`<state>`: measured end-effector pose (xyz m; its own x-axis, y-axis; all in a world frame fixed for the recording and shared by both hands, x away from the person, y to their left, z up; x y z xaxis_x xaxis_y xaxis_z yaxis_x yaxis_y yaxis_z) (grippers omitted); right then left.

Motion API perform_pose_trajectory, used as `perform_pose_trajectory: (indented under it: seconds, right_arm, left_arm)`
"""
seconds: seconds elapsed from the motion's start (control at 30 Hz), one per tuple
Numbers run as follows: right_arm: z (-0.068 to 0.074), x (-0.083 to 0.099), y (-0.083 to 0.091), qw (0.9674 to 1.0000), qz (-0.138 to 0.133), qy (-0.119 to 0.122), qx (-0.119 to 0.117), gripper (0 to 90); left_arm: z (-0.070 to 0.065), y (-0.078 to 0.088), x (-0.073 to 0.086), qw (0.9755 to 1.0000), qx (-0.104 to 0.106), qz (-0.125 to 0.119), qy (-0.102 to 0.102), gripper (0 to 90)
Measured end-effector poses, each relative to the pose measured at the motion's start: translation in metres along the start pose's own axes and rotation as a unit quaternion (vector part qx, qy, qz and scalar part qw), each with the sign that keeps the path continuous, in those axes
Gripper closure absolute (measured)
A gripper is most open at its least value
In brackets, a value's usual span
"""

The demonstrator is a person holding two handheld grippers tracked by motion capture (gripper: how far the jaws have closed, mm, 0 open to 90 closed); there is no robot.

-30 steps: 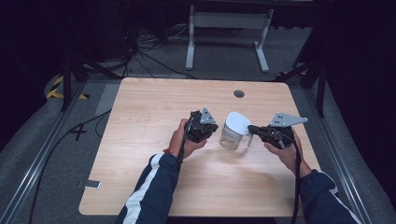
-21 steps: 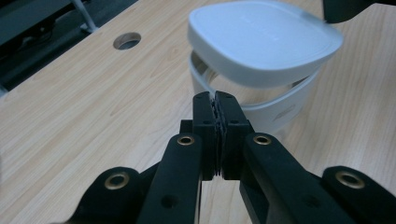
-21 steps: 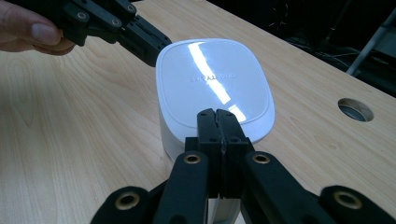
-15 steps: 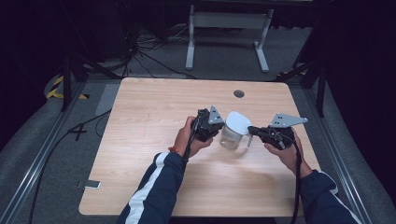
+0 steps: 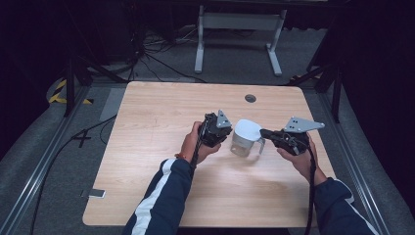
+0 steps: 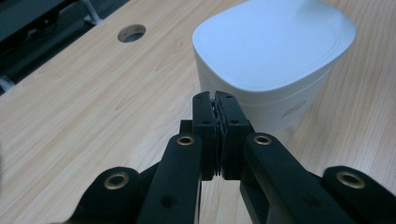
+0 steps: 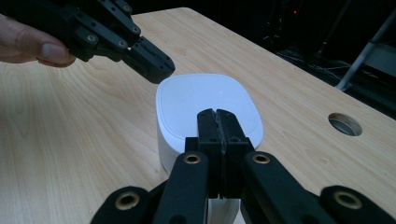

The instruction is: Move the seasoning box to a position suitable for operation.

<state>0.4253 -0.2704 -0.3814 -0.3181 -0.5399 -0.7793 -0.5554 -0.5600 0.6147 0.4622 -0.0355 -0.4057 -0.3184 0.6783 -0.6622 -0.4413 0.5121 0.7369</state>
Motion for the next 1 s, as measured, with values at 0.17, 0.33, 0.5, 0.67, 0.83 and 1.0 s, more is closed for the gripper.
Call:
perform_pose_trajectory:
  seconds: [0.17, 0.33, 0.5, 0.67, 0.83, 1.0]
  right_arm:
    - [0.0004, 0.0012, -0.0084, 0.9999, 0.016, 0.003, -0.004, 90.0]
    - [0.0016, 0.0017, -0.0085, 0.9998, 0.014, 0.004, -0.009, 90.0]
    - [0.0021, 0.0026, -0.0074, 0.9998, 0.015, 0.004, -0.008, 90.0]
    - [0.0029, 0.0040, -0.0055, 0.9998, 0.017, 0.007, -0.006, 90.0]
    - [0.0032, 0.0046, -0.0049, 0.9998, 0.017, 0.007, -0.007, 90.0]
    - [0.0041, 0.0093, -0.0067, 0.9993, 0.034, 0.016, -0.002, 90.0]
  left_arm:
    - [-0.0007, -0.0038, 0.0000, 1.0000, 0.002, 0.005, -0.001, 87.0]
    - [-0.0003, -0.0045, 0.0001, 1.0000, 0.004, 0.001, 0.003, 85.3]
    - [-0.0008, -0.0039, -0.0009, 1.0000, 0.004, 0.001, -0.001, 84.4]
    - [-0.0024, -0.0027, -0.0031, 1.0000, 0.003, -0.001, -0.001, 83.9]
    - [-0.0017, -0.0021, -0.0038, 1.0000, 0.002, -0.001, -0.001, 83.2]
    - [-0.0002, -0.0017, -0.0038, 1.0000, -0.001, 0.000, 0.003, 83.1]
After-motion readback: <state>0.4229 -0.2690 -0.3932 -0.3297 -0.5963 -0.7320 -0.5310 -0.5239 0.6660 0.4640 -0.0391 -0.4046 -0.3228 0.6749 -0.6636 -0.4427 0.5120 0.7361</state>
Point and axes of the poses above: each handheld gripper's, and its own axes: y roughly backward along the jaws, x roughly out of its underside, z roughly to its left, the point moved 3 cm from there along -y, roughly forward along the jaws, and after that the axes turned 11 degrees about z, right-handed, at the moved point
